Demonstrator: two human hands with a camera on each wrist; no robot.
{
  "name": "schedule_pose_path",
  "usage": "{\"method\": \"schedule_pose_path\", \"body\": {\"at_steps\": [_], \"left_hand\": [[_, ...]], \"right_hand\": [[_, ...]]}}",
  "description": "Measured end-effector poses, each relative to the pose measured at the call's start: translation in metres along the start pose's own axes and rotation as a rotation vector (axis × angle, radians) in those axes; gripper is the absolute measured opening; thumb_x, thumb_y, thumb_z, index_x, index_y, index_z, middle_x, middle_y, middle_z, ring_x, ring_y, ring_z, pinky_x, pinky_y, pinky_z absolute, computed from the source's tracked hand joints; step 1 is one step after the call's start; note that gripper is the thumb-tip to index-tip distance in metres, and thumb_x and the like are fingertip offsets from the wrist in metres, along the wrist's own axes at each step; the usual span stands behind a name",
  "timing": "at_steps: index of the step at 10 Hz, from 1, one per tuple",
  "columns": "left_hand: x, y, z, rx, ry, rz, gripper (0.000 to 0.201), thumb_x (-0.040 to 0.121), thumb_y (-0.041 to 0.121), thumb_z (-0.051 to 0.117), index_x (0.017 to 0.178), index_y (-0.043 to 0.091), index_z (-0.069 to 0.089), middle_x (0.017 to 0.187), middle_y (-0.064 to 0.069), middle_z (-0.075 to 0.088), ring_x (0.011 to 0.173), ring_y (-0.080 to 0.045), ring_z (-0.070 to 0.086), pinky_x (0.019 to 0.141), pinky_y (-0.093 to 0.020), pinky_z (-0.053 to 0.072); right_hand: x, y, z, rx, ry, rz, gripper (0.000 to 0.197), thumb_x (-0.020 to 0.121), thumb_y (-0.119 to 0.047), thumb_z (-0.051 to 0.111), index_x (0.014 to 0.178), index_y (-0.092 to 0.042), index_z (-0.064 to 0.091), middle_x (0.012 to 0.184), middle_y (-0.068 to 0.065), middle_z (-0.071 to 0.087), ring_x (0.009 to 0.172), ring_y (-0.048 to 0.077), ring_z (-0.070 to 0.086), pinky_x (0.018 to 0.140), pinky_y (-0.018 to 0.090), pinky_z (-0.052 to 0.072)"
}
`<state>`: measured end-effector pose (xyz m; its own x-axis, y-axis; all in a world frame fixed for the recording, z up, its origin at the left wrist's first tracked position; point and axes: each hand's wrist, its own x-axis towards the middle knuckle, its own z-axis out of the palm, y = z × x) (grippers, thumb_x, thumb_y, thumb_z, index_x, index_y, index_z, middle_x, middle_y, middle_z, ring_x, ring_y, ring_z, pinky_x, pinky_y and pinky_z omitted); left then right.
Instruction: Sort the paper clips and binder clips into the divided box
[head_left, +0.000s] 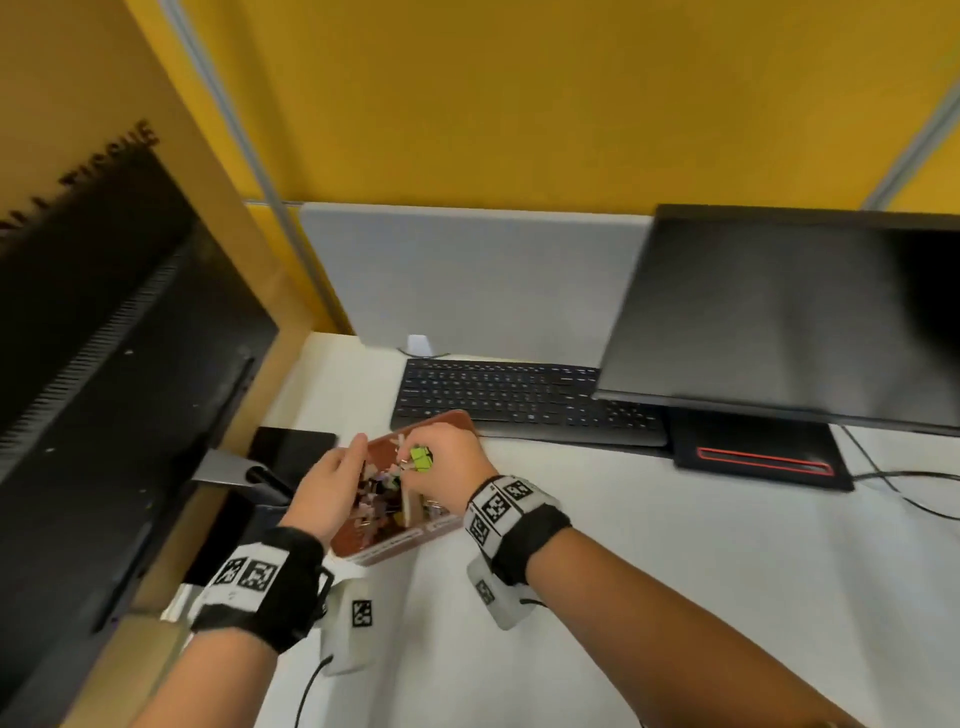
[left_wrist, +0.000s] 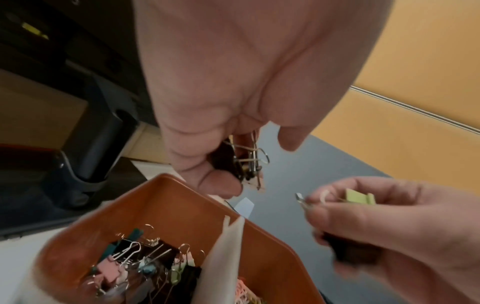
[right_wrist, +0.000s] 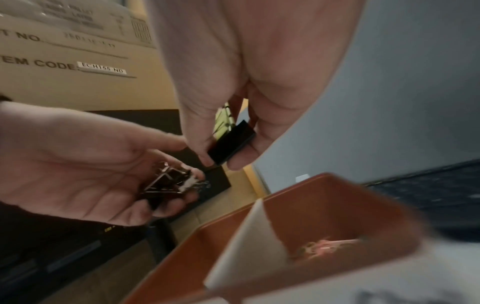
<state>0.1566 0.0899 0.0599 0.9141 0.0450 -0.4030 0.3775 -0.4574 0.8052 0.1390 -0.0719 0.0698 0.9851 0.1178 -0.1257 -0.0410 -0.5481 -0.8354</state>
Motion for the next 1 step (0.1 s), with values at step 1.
{"method": "schedule_pose_path", "body": {"at_steps": [1], "left_hand": [[0.0102,0.0067,-0.0109,-0.325,-0.143,-0.195,0.055,0.086,0.067,0.031,0.11,0.022,0.053,0.097,-0.001,0.061,0.104,-0.028,0.058,0.096,-0.05,0.045]], "right_hand": [[0.0302,-0.0222,0.0366,-0.005,0.011,0.072,0.022,0.08,-0.016,0.066,0.101,-0.014,0.065,0.109,0.009,0.065,0.101,0.024,0.059,0.09,0.035,0.048]]}}
